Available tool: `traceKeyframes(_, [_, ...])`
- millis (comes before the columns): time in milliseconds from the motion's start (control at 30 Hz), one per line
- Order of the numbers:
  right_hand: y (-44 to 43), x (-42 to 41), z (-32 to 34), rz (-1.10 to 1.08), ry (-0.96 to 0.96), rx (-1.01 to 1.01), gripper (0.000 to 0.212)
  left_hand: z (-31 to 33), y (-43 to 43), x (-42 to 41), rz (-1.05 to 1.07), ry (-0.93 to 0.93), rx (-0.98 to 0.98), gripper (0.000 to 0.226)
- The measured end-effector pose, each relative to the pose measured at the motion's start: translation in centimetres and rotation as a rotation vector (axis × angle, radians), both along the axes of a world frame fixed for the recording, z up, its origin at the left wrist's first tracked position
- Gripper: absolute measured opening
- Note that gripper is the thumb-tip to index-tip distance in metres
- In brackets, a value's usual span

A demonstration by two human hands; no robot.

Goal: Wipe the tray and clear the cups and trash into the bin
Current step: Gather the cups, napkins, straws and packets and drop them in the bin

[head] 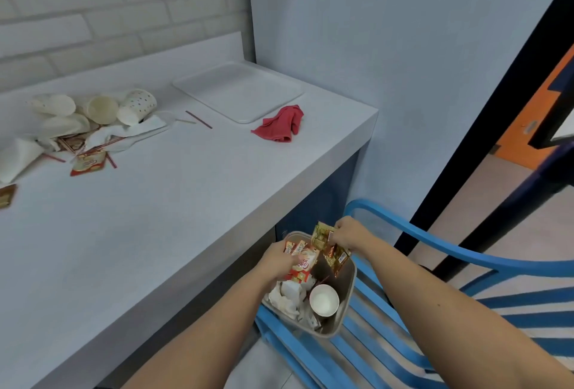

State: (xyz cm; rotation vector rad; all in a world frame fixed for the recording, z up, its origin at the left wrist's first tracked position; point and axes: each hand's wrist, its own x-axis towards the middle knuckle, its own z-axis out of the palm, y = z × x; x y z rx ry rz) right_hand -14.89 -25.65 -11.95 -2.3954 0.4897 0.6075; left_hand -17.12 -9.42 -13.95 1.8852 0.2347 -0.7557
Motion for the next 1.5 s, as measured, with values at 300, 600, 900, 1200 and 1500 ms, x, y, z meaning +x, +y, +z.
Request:
traceKeyframes(300, [1.6, 0.1, -2.8, -0.001, 0.045, 0.044, 0.02, -1.1, 0.7, 0.1, 0.025, -0.06, 0.202, 0.039])
traceKeyframes(600, [4.1, 1.7, 1.1, 0.197, 0.116, 0.013, 0.024, 3.0, 1.7, 0.4, -0.097, -0.272, 0.27, 0.045])
traceKeyframes(900, [10.7, 3.3, 12.5, 0.608, 0.208, -0.025, 0.026, 10.8, 7.7, 0.6, -0.017, -0.453, 0.097, 0.022])
traceKeyframes(1200, [22.6, 3.3, 16.3, 0.777, -0.045, 0.009, 0.017, 14.1, 21.5, 0.1, 0.43, -0.555, 0.114, 0.013])
traceKeyframes(1500, [36.6, 1.7, 14.6, 0.942, -0.122, 0.098, 0.014, 13.6, 36.0, -4.9, 0.738, -0.521, 0.277, 0.013])
